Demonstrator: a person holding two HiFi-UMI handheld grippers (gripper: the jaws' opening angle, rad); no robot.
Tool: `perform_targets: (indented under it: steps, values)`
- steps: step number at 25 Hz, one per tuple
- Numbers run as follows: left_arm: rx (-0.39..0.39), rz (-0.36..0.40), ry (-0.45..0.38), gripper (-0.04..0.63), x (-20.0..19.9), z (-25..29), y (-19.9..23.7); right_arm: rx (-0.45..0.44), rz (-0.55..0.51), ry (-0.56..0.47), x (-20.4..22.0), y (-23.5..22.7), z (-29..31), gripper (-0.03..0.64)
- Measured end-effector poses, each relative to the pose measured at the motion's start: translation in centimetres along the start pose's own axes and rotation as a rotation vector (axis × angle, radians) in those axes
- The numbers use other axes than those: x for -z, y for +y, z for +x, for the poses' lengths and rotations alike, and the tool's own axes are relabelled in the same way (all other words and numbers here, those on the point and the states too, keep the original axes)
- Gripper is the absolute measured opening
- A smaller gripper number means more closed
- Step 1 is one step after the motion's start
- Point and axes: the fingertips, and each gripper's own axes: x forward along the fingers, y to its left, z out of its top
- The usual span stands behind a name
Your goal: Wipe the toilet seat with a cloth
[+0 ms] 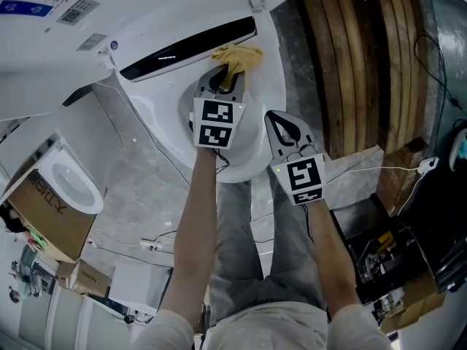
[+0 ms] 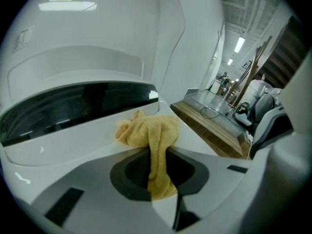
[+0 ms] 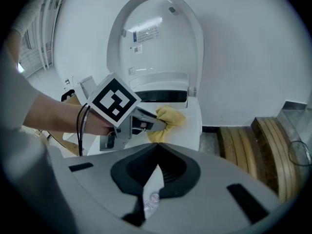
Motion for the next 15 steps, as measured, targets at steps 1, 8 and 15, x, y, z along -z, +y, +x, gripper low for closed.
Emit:
perform_targets:
  steps: [1,8,15]
  values:
    - [-0.003,0.0,0.002,0.083,0.1,-0.2,0.3,0.0,-0.002,0.001,0.0,0.1,0.1,0.006]
    - [-0.029,-0.004,0.007,0.083,0.7,-1.2,2.0,-0.007,-0.017,-0.001,-0.5,1.2,0.6,0.006]
    - [-0.045,0.0,0.01,0.083,1.4,-2.3,3.6,-0.022,-0.036,-0.009,-1.3,2.4,1.3,0.006]
